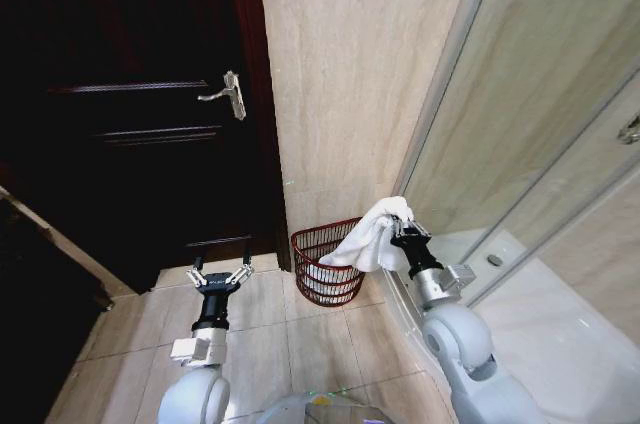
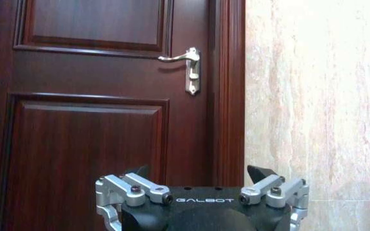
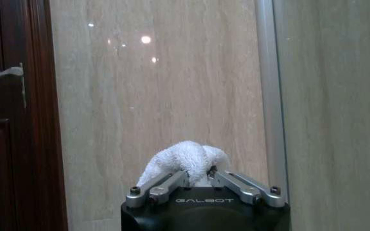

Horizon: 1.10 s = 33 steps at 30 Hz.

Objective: Discard the used towel into the hamper.

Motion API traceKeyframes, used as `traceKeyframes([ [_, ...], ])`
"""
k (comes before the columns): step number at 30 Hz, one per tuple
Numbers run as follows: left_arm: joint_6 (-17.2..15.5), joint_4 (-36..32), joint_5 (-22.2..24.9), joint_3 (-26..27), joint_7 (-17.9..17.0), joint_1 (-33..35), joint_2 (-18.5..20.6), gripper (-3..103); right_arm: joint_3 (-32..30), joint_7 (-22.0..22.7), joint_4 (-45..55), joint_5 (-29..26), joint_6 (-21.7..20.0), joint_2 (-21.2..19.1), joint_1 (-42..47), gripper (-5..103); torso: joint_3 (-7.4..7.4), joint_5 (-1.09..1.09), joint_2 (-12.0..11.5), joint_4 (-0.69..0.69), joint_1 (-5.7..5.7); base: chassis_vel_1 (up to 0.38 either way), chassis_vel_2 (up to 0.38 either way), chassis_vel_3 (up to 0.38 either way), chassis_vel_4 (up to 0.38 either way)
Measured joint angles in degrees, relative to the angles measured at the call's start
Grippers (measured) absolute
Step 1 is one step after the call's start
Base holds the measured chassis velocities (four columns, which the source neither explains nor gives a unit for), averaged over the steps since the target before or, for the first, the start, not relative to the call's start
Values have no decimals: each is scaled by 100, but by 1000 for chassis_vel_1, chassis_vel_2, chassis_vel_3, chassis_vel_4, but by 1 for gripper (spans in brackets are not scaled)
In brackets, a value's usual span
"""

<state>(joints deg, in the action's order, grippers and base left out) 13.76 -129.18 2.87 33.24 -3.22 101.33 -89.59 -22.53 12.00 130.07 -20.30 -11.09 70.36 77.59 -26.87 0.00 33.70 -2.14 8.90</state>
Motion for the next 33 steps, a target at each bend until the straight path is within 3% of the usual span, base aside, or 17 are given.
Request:
traceKeyframes([
  [17,15,76,-30,-27,-5,-45,-50,100,52,-3,-65,50,27,52,5,5,246,0,-418,0,-170,-19,21,23,-25],
  [33,2,118,-7,-17,-5,-94,4,100,67,-10,-138,104,80,106,-43,5,267,0,-450,0,-183,-38,36,34,-37],
])
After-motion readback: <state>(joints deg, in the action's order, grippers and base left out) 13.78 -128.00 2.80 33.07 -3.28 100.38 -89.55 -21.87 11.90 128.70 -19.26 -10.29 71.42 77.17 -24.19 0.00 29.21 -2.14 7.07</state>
